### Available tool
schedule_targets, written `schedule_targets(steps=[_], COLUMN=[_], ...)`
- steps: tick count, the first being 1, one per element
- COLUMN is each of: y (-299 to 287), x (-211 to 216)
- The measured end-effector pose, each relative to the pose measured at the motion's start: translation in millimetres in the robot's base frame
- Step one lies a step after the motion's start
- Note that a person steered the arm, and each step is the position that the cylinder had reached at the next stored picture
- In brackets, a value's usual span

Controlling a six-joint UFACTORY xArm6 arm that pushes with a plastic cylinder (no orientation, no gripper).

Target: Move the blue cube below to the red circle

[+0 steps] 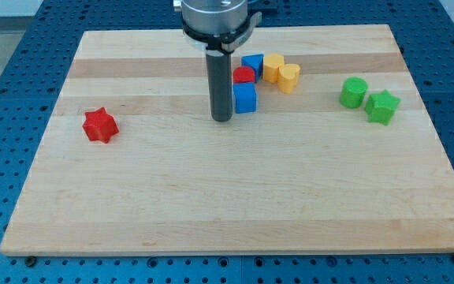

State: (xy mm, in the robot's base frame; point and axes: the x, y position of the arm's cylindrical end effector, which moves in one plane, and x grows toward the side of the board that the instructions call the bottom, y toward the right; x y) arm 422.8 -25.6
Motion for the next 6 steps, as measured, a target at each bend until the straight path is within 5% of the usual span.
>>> schedule_targets(steps=[6], y=[16], x=[-12])
